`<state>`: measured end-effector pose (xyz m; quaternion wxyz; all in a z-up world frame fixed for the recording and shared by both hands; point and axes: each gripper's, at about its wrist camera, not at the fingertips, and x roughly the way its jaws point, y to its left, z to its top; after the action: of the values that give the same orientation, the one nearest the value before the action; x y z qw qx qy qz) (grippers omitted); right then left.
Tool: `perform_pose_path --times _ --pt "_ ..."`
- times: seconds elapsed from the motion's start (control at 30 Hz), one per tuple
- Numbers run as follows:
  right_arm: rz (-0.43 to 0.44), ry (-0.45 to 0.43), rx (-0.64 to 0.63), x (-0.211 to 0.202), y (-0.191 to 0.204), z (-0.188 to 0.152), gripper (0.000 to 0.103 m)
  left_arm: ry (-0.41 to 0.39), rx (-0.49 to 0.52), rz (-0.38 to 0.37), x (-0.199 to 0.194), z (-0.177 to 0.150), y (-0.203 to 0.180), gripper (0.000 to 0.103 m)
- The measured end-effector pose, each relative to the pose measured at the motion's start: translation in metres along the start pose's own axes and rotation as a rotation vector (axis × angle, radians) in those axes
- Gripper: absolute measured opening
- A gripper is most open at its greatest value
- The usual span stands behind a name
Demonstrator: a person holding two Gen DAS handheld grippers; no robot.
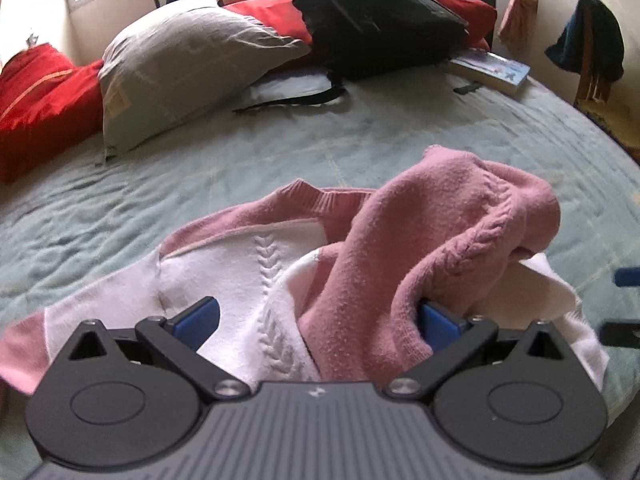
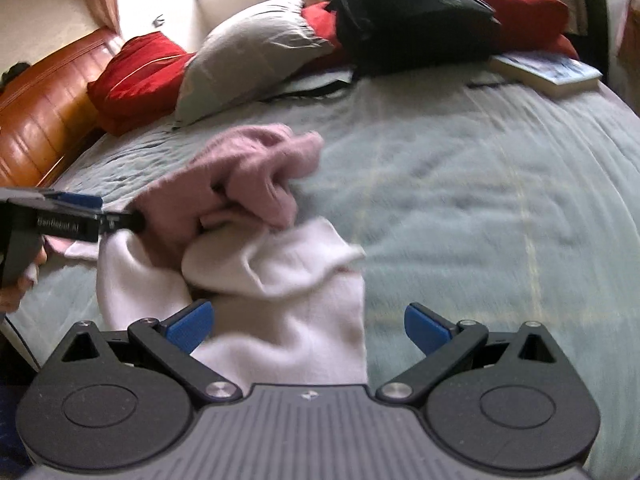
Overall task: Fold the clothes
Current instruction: 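Grasp the sweater body with the left tool while the right tool grasps the pink knit, then lift the pink sleeve with white cuff using the right tool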
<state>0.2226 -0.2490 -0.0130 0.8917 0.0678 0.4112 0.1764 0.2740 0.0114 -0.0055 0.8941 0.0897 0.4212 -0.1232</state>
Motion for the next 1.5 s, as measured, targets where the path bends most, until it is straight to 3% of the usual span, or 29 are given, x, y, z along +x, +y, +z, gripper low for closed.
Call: perform_pose_path --times 0.3,0.53,0.67,0.87,1.13,1.5 --pt "0.078 0.082 -0.090 0.058 0.043 0.036 0.103 -0.011 0.013 -0.035 -0.001 -0.002 0.001 0.103" --pt "-0.041 0.138 -0.121 0.081 0.036 0.032 0.103 -0.022 -0.003 -0.078 -0.005 -0.005 0.000 0.102" --pt "-0.097 0.118 -0.069 0.069 0.013 0.030 0.103 -0.038 0.015 -0.115 -0.013 -0.007 -0.011 0.102" --pt "-0.232 0.074 -0.009 0.052 -0.024 0.027 0.103 -0.060 0.056 -0.115 -0.021 -0.010 -0.029 0.102" --pt "-0.199 0.048 -0.039 0.055 -0.018 0.024 0.103 -0.069 0.102 -0.118 -0.025 -0.014 -0.049 0.102" --pt "-0.346 0.039 -0.079 0.066 -0.052 0.035 0.103 -0.076 0.152 -0.098 -0.029 -0.019 -0.059 0.102"
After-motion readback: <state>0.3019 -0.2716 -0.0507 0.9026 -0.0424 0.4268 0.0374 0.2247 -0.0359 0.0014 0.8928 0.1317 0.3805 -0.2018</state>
